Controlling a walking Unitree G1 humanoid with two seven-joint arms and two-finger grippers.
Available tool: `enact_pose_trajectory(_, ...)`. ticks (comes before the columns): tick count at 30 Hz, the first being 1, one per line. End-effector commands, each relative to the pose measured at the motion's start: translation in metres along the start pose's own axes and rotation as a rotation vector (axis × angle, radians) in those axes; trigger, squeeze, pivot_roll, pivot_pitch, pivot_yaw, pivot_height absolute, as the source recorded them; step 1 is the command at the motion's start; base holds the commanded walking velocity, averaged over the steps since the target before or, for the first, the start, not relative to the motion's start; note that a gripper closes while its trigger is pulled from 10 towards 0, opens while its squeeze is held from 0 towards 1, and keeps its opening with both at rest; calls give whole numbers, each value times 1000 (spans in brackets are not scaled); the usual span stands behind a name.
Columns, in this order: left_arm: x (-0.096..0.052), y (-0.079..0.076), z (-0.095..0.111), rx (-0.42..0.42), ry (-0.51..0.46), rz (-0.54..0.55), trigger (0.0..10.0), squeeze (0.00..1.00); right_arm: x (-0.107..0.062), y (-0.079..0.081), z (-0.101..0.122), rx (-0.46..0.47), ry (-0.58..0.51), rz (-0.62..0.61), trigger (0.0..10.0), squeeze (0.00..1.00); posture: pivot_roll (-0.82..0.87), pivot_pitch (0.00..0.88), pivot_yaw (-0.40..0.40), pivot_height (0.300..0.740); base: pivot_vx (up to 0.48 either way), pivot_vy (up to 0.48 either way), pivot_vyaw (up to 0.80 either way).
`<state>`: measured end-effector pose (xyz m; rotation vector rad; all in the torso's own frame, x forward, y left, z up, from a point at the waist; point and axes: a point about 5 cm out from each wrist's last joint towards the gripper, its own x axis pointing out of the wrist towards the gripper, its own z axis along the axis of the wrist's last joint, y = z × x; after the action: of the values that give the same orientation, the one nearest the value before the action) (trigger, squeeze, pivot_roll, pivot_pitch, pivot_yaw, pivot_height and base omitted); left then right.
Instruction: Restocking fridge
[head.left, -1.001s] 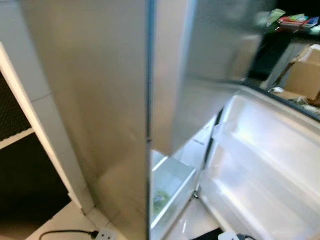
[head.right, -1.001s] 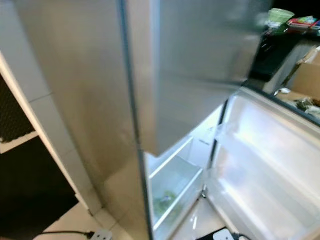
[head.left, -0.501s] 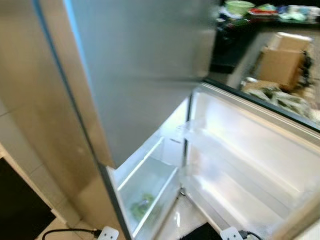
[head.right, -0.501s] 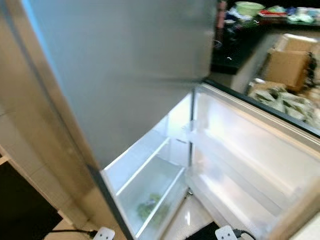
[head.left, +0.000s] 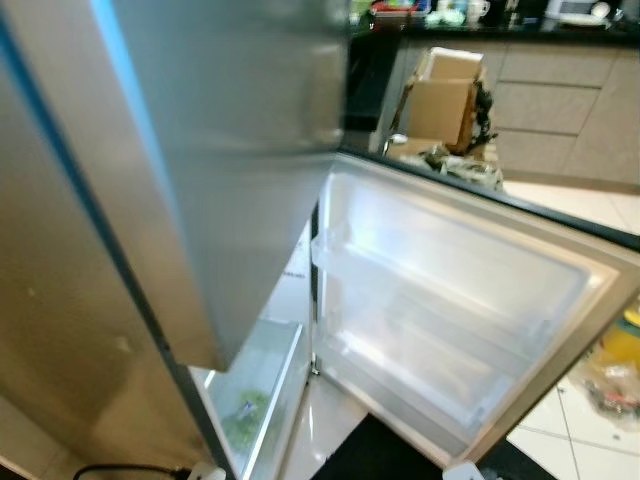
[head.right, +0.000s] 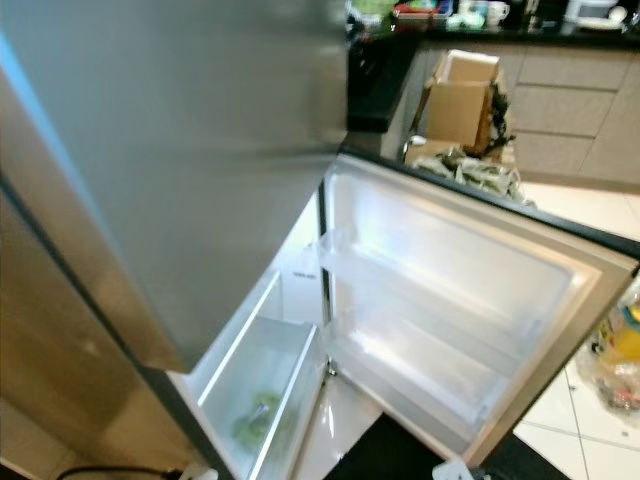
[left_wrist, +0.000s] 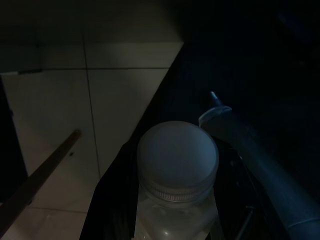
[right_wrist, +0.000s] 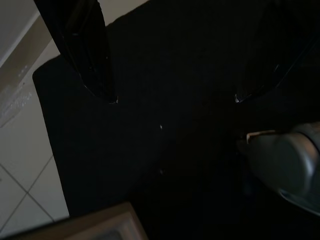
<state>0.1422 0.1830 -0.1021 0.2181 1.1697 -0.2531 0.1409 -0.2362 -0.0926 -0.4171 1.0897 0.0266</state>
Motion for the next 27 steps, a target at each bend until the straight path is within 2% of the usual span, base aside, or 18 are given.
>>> enact_pose_trajectory(1,2,-7,14,7,-53,-29,10000,0,0,1,0,7,-2,2,10000,0,-118,0,39,740,0,-480,0)
enact_pose_trajectory(9,2,-6,14,5,-52,-20,10000,0,0,1,0,0,-4,4,10000,0,-116,1,38,740,0,-480,0)
enact_pose_trajectory(17,1,-2,9,-34,-40,33,10000,0,-1,4,-3,-7,7,10,10000,0,-107,12,35,740,0,0,0)
enact_pose_trajectory(24,1,-3,8,-29,-38,35,10000,0,-1,4,-5,-8,10,10,10000,0,-108,14,34,740,0,0,0)
enact_pose_trajectory(27,1,-4,7,-20,-33,35,10000,0,-1,4,-6,-9,12,10,10000,0,-108,16,33,740,-320,0,0)
